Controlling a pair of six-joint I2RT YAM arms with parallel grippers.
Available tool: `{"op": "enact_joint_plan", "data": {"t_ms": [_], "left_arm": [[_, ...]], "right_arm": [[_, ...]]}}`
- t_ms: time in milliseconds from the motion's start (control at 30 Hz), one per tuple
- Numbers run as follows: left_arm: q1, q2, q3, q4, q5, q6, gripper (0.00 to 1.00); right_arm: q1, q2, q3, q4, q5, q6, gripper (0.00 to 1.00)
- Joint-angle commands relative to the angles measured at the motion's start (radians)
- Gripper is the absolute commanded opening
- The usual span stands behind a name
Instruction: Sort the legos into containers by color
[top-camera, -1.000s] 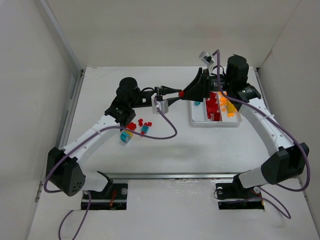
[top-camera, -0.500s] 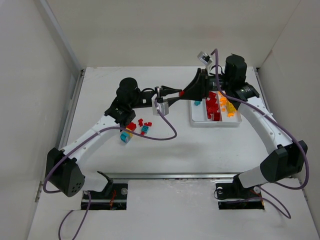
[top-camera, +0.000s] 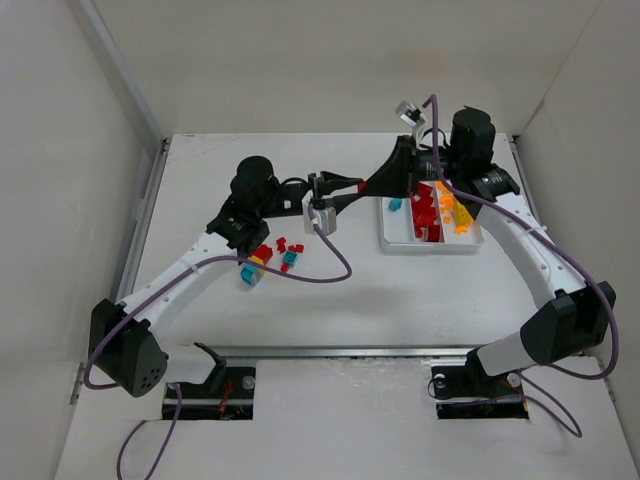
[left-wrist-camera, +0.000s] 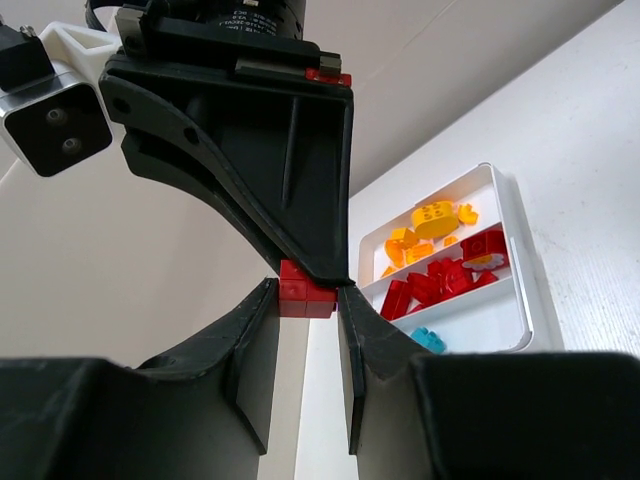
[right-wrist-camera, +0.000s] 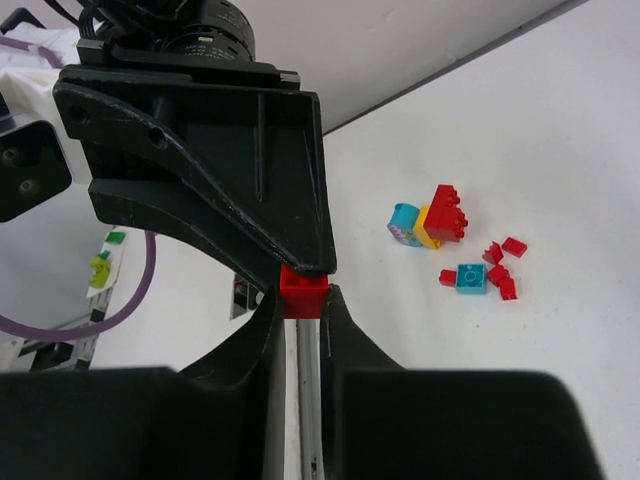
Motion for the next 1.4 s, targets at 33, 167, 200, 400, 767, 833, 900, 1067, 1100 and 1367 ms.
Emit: {"op": "enact_joint_plan", "data": {"t_ms": [33,167,200,400,767,833,900,1067,1100,1367], "left_arm": [[-0.014,-0.024,-0.018,-0.014,0.029,-0.002,0.00],[-0.023,-0.024,-0.028,-0.014,-0.005,-0.002,0.62],[-0.023,-0.024,-0.028,-0.014,-0.019,-0.002,0.74],[-0.023,-0.076,-0.090,-0.017,-0.230,-0.109,1.00],[-0.023,-0.226,-0.305,-0.102,-0.701,-0.227,1.00],[-0.023,-0.258,-0.345,-0.090,-0.757,-0.279,1.00],[-0.023,-0.268,-0.363,-0.089,-0.868,-0.386,1.00],[0.006,-0.318,-0.400,-0.143,-1.005,-0.496,1.00],[0.015,-0.318,-0.400,-0.152,-1.014,-0.496,1.00],[0.015,-0.363,-0.457,-0.191,-1.077,-0.510,1.00]], "right_arm": [[0.012,-0.003,0.033,0.065,0.015,-0.006,0.00],[0.012,-0.012,0.013,0.065,0.070,0.003,0.00],[0.012,-0.012,0.013,0.065,0.108,0.003,0.00],[-0.068,-0.032,-0.083,-0.052,0.525,0.044,0.00],[-0.100,0.234,-0.004,-0.413,1.428,-0.042,0.00],[-0.134,0.291,0.027,-0.395,1.428,-0.042,0.00],[-0.145,0.337,0.062,-0.395,1.428,-0.042,0.00],[-0.145,0.472,0.172,-0.449,1.464,-0.077,0.10],[-0.145,0.484,0.183,-0.464,1.464,-0.088,0.14],[-0.145,0.494,0.193,-0.496,1.426,-0.106,0.67]]}}
